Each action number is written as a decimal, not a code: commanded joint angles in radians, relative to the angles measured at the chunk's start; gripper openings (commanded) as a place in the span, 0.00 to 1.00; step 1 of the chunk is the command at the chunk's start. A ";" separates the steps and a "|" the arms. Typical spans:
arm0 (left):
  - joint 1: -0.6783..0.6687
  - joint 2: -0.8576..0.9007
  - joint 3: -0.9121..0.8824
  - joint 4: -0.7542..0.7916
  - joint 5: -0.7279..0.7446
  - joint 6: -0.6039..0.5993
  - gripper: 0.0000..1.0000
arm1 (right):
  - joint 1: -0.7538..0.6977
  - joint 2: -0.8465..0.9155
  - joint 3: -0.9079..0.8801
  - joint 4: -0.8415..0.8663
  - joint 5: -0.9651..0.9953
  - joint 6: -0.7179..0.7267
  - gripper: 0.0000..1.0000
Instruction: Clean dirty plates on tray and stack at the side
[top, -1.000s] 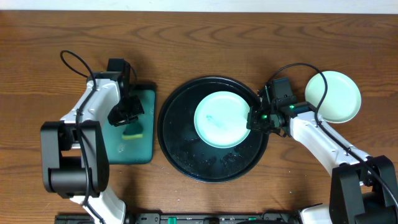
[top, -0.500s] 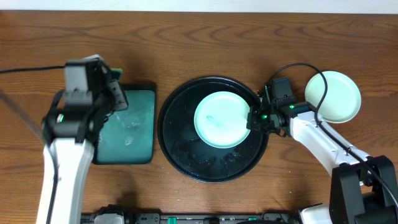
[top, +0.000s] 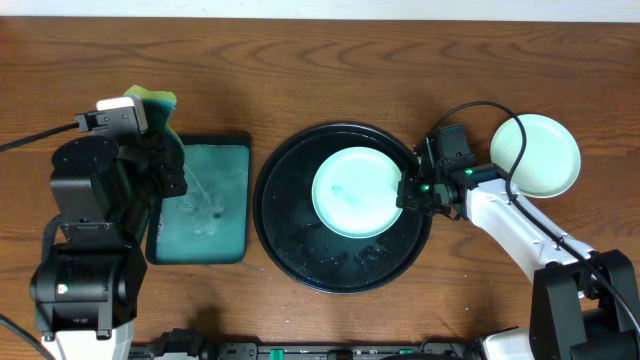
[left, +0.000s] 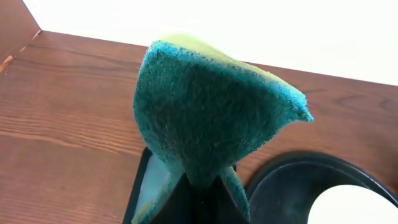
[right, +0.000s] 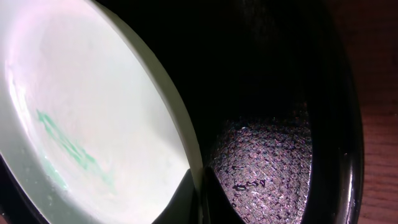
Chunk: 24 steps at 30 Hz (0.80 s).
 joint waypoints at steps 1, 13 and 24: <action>0.001 -0.006 0.010 0.013 -0.013 0.021 0.07 | 0.008 0.001 -0.004 0.001 -0.015 -0.008 0.02; 0.001 -0.005 0.010 0.013 -0.013 0.024 0.07 | 0.008 0.001 -0.004 0.001 -0.015 -0.008 0.01; 0.001 0.003 0.010 0.012 -0.013 0.024 0.07 | 0.008 0.001 -0.004 0.002 -0.015 -0.008 0.01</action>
